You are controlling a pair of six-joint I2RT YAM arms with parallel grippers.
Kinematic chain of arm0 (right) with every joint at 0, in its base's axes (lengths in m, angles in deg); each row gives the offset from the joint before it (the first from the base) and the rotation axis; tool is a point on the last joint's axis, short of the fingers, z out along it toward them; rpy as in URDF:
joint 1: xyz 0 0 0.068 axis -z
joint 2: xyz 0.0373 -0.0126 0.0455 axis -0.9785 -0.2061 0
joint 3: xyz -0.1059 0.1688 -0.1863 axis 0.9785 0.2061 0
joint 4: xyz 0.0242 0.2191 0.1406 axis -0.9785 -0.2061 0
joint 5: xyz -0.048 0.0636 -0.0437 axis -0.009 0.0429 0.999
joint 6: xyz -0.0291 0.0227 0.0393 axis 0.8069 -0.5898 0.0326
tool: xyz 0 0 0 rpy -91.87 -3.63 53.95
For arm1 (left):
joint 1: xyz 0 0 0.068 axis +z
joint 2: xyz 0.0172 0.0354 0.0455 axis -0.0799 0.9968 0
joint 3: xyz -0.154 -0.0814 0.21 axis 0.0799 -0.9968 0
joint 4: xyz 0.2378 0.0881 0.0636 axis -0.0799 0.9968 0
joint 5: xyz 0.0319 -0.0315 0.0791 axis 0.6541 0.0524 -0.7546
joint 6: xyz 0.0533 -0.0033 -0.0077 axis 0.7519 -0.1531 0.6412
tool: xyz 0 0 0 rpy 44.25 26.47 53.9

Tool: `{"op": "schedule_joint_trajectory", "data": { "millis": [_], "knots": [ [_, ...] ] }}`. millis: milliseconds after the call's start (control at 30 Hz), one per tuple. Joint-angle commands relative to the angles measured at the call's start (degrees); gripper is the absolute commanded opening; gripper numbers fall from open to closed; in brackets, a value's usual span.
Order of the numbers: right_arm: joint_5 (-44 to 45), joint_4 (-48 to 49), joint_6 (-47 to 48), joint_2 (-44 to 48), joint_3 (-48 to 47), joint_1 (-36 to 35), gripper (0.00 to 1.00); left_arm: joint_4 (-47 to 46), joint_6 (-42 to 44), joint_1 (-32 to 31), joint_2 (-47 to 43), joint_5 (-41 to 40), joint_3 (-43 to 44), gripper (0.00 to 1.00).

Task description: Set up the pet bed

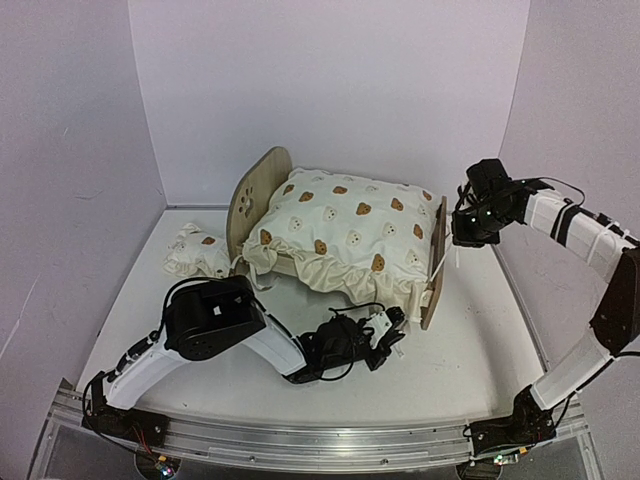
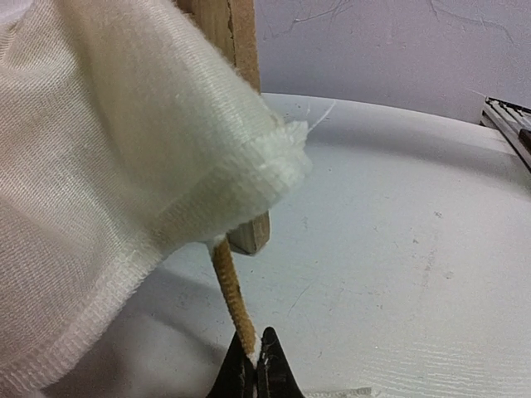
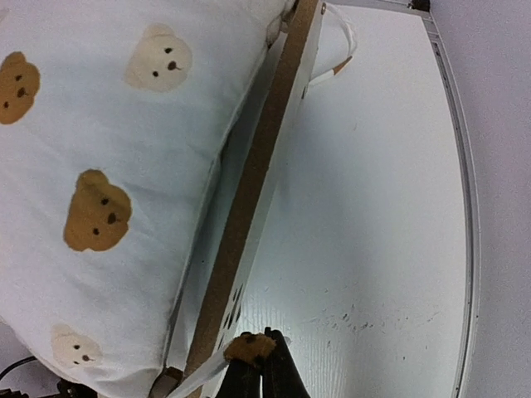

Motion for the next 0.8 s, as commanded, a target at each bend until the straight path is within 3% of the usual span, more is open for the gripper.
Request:
{"op": "schedule_joint_trajectory", "data": {
  "millis": [0,133,233,300,367,433,500,600,667,767],
  "knots": [
    [-2.14,0.59,-0.66,5.29,-6.13,1.56,0.00,6.32,2.68,-1.01,-0.60,2.02,-3.11,0.00],
    [-17.88,-7.00,-2.69,14.83,2.92,-0.43,0.00,6.32,3.27,-1.09,-1.25,6.86,-2.51,0.03],
    [-33.69,-10.52,-5.28,18.49,13.28,-0.62,0.00,6.27,4.11,-1.14,-3.27,9.00,-3.74,0.22],
    [-37.97,-10.99,-9.38,21.15,22.39,-0.92,0.00,6.26,4.54,-1.12,-6.30,10.82,-6.69,0.32],
    [-39.01,-6.50,-14.69,25.83,31.61,-1.05,0.03,6.23,4.04,-1.01,-10.39,12.97,-11.04,0.38],
    [-37.67,-1.00,-19.22,29.68,38.15,-1.00,0.17,6.29,3.01,-0.93,-15.01,14.80,-16.74,0.42],
    [-33.35,1.35,-19.86,30.31,39.96,-1.01,0.22,6.31,1.02,-0.67,-22.19,16.15,-22.27,0.44],
    [-23.87,1.05,-17.91,29.44,37.15,-1.00,0.50,7.22,-3.35,0.00,-33.24,17.67,-30.60,0.49],
    [-22.80,2.50,-13.48,29.73,33.95,-1.04,0.57,8.77,-7.68,0.89,-41.06,15.70,-36.00,0.50],
    [-25.12,5.83,-4.88,28.01,25.61,-2.47,0.63,16.01,-16.57,3.72,-51.22,4.95,-40.58,0.52]
  ]
}}
